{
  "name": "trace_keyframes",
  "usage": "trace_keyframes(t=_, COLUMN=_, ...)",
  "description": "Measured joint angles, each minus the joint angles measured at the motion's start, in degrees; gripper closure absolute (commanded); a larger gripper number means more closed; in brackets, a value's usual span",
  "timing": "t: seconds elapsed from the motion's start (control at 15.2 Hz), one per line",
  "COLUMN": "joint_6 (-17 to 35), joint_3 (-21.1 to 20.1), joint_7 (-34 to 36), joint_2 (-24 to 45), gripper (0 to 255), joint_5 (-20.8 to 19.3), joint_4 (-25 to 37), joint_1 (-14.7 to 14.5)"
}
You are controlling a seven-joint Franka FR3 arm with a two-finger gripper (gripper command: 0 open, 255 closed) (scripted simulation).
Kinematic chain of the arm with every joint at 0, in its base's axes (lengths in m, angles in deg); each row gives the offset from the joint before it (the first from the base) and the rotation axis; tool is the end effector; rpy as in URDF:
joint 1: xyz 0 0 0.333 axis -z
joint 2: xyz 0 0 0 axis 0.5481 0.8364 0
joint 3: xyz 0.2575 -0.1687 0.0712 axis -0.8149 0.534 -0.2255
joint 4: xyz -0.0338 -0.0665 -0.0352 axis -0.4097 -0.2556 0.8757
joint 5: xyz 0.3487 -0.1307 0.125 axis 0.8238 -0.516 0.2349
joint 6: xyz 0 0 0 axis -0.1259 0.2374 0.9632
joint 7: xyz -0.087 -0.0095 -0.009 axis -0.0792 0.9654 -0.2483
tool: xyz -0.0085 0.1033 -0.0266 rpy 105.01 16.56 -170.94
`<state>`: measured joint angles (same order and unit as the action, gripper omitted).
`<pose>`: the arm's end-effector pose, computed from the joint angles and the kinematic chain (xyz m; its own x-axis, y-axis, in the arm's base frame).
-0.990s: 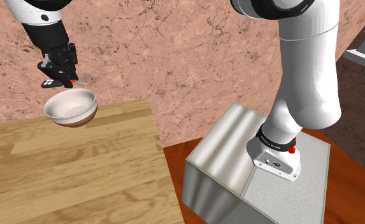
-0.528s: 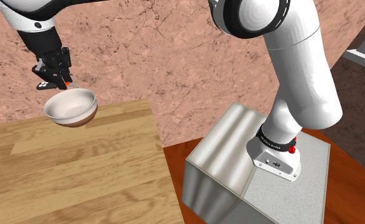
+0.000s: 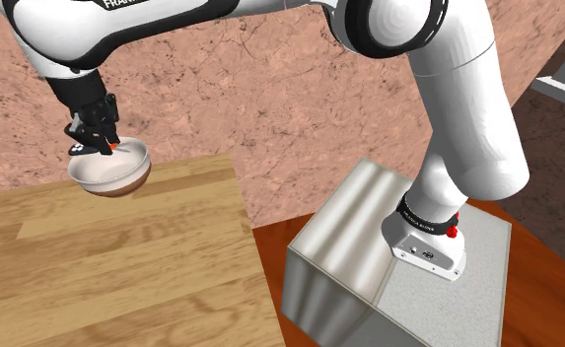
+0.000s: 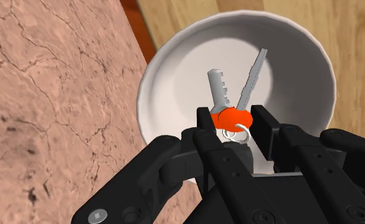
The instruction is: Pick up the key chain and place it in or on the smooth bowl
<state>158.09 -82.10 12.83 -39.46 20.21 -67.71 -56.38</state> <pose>0.6096 0.4236 0.4328 0.7764 0.6258 0.0742 0.6253 -0.7797 0.0332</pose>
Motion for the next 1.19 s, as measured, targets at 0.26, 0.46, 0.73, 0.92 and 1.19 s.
trace_keyframes(t=0.26, joint_6=2.20, joint_3=0.05, joint_7=0.22, joint_2=-0.08, gripper=255, joint_5=-0.09, joint_4=-2.31, joint_1=0.29)
trace_keyframes(t=0.46, joint_6=2.40, joint_3=0.06, joint_7=0.23, joint_2=-0.10, gripper=255, joint_5=-0.10, joint_4=-2.50, joint_1=0.32)
trace_keyframes(t=0.73, joint_6=2.43, joint_3=0.06, joint_7=0.23, joint_2=-0.09, gripper=0, joint_5=-0.10, joint_4=-2.52, joint_1=0.32)
trace_keyframes(t=0.92, joint_6=2.43, joint_3=0.06, joint_7=0.23, joint_2=-0.07, gripper=0, joint_5=-0.10, joint_4=-2.50, joint_1=0.31)
trace_keyframes(t=1.19, joint_6=0.34, joint_3=-0.07, joint_7=0.04, joint_2=-0.62, gripper=0, joint_5=0.11, joint_4=-0.90, joint_1=0.19)
